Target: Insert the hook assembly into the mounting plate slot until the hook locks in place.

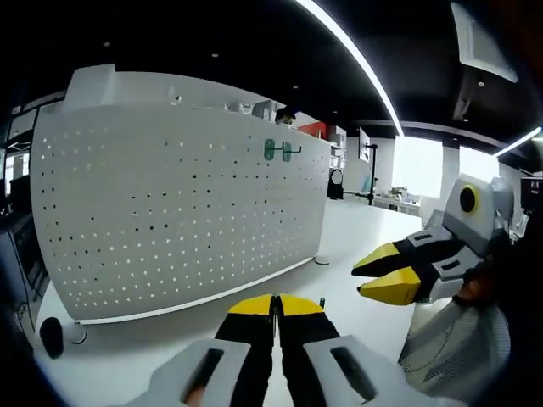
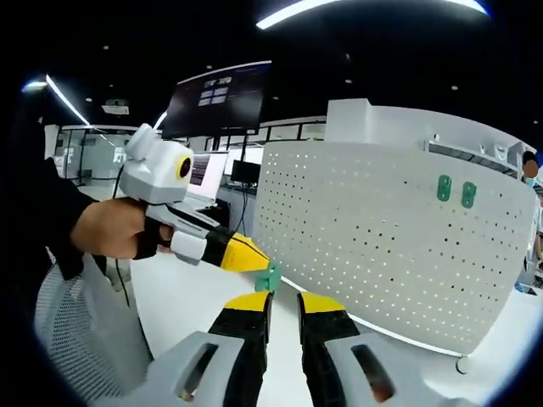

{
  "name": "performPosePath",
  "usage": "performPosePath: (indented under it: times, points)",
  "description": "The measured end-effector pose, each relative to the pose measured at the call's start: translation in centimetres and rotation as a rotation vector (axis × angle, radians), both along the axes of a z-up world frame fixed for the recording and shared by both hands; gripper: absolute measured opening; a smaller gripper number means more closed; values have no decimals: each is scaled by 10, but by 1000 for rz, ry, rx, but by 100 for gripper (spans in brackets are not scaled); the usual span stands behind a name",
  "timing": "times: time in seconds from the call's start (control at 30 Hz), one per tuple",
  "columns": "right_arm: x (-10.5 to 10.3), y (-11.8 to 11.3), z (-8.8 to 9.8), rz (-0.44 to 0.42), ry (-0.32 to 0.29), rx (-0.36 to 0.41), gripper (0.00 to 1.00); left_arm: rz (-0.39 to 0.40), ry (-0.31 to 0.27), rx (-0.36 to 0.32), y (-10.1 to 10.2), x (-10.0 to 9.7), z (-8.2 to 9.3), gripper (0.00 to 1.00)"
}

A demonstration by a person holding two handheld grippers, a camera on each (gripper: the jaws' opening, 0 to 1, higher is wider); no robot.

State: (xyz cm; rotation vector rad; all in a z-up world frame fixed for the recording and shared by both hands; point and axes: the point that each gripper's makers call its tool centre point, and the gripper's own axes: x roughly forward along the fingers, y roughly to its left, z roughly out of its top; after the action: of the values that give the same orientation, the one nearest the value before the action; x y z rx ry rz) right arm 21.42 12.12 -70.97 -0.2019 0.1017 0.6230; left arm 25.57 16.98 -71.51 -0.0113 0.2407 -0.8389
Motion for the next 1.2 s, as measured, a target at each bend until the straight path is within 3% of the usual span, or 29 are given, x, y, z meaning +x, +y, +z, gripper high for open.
performPosePath:
  times: [0.87,1.2]
  points:
    - [-1,2,-1,14,-26,-30,10,-102,32,-75,-34,-29,18,1]
    - [0,1,-1,10,-36,-40,5,-120,50,-103,-40,-35,21,1]
